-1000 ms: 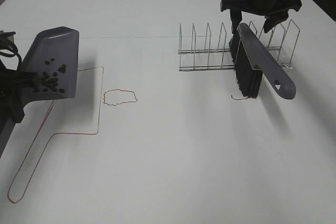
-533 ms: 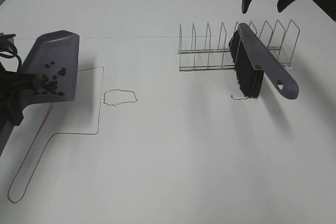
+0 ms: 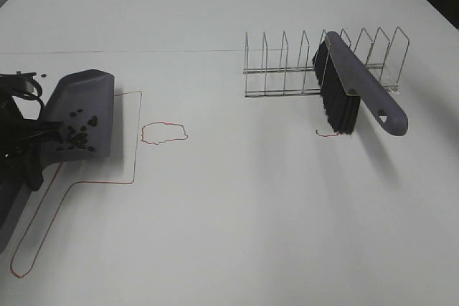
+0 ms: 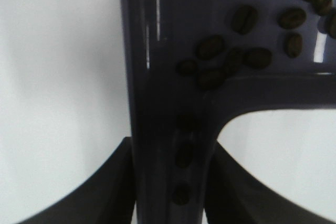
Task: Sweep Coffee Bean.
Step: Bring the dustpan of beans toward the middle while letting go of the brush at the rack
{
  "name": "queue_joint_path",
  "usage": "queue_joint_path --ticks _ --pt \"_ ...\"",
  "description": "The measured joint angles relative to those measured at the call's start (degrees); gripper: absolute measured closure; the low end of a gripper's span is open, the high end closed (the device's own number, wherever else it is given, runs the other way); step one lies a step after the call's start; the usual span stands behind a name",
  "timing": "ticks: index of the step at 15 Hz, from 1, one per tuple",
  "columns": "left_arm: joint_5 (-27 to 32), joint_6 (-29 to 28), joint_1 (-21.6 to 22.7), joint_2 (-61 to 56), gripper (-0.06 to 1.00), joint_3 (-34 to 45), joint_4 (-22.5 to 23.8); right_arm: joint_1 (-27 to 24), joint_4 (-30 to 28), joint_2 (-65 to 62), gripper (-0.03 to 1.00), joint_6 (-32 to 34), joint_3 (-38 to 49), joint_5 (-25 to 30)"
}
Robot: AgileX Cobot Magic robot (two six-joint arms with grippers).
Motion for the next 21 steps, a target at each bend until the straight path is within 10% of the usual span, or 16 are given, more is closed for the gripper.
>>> queue_joint_path --ticks 10,15,18,21 --pt "-4.6 2.9 0.0 8.8 0.61 -3.8 -1.0 0.0 0.6 -28.8 0.24 -0.9 49.2 -23.4" --pt "-4.6 3.4 0.0 8.9 0.59 -4.0 -1.1 0.0 0.9 -30.1 0.24 -0.9 51.9 -24.7" --pt "-5.0 3.4 -0.1 7.7 0.27 -4.0 -1.2 0.0 0.9 -30.9 0.24 -0.9 51.9 -24.6" --pt "-5.6 3.4 -0.1 -1.2 0.18 -3.8 -1.0 0.0 1.0 -34.4 0.24 -0.9 51.9 -21.1"
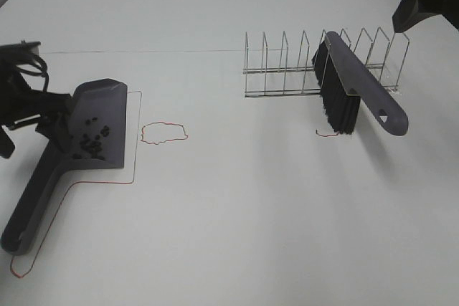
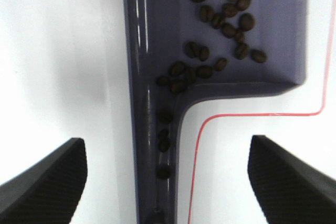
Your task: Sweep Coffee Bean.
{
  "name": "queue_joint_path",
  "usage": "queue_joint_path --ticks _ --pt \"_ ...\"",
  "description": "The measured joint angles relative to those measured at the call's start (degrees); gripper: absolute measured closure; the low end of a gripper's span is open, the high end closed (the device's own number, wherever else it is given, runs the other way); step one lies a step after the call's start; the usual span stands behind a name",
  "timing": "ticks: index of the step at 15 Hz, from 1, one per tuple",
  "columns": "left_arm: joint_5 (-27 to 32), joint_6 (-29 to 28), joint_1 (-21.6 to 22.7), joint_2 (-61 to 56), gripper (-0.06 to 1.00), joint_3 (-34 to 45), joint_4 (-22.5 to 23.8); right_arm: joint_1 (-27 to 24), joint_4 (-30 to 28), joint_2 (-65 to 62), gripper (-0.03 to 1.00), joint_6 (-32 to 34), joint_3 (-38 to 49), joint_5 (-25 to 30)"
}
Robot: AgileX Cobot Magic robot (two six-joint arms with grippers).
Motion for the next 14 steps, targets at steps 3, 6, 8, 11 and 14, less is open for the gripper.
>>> queue_joint_path --ticks 3,6,8,11,14 --pt "3.3 0.0 0.0 -11.5 0.18 0.0 1.6 0.0 0.0 -6.8 0.24 -0.2 1.7 3.0" --pt "5.6 0.0 0.0 -22.1 0.18 0.0 5.0 0.0 0.0 -14.8 0.24 -0.2 7.8 4.1" --pt "9.1 0.0 0.0 -29.3 0.18 0.0 7.4 0.0 0.0 -21.7 0.24 -0.2 13.8 5.5" --pt "12.6 -0.4 0.0 -40.2 0.18 0.3 7.1 0.0 0.0 -32.6 0.24 -0.2 21.9 7.2" --pt "13.6 -0.3 0.0 -54.2 0.18 8.1 4.3 0.0 0.0 -46.2 0.24 -0.3 30.4 10.1"
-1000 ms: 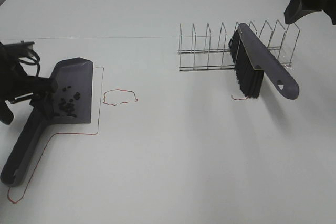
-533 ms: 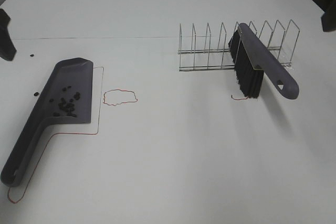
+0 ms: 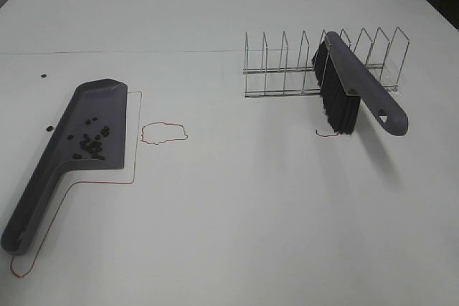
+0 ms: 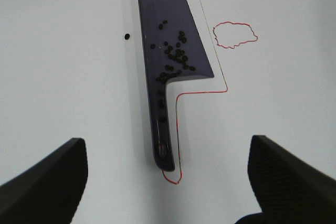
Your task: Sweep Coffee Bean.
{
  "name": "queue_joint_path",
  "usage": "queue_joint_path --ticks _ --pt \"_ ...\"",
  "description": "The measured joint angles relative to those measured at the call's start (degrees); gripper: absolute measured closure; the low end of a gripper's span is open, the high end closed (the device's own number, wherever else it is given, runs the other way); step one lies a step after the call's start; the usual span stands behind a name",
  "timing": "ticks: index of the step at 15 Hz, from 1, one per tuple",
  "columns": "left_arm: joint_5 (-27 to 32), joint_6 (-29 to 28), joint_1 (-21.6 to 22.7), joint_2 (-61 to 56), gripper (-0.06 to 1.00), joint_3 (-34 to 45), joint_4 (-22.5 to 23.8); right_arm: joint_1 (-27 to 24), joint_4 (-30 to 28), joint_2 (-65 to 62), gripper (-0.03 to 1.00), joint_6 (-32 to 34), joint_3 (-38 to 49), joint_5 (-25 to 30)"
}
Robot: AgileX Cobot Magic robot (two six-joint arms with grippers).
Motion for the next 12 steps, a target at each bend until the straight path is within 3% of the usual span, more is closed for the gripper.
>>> queue_joint_path --ticks 5,7,12 --pt "0.2 0.3 0.0 -20.2 0.18 17.5 -0.4 0.0 0.5 -15.1 0.24 -2.2 9.1 4.0" --pt "1.0 0.3 0.0 -33.6 0.18 28.1 -0.4 0.0 2.8 -21.7 0.24 -5.0 10.4 4.6" --pt "0.1 0.3 0.0 -49.5 0.18 29.0 -0.4 0.0 5.2 -26.2 0.24 -7.9 10.5 4.6"
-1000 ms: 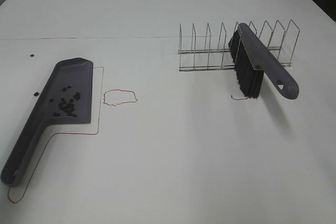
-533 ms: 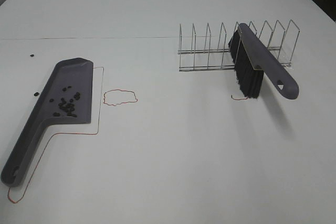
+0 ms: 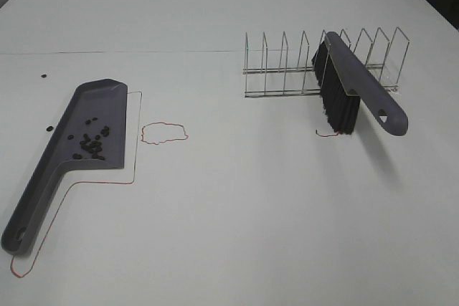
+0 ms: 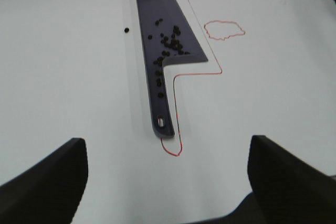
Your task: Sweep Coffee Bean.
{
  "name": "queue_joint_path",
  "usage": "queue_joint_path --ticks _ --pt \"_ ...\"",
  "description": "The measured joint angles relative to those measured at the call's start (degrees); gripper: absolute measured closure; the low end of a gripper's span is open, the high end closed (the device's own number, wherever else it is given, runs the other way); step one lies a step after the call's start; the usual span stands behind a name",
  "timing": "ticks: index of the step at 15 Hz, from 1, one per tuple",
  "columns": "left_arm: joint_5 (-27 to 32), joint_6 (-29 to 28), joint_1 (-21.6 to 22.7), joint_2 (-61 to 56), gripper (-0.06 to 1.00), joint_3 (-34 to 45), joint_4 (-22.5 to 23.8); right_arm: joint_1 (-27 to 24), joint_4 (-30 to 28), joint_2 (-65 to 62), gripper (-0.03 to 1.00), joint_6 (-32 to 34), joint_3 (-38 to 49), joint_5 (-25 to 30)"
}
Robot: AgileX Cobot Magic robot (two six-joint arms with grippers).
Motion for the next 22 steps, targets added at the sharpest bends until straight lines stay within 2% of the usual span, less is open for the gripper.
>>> queue_joint_path --ticks 2,6,22 --pt "-0.5 0.0 0.0 -5.0 0.18 0.1 0.0 0.0 1.4 -2.2 0.24 -1.8 0.0 0.0" --pt "-3.6 3.7 0.0 -5.6 0.19 2.0 -0.3 0.0 2.1 -7.7 0.24 -2.6 0.0 0.0" --pt "-4.4 3.9 0.0 -5.7 0.19 2.0 -0.3 0.0 2.3 -8.0 0.24 -2.6 0.0 0.1"
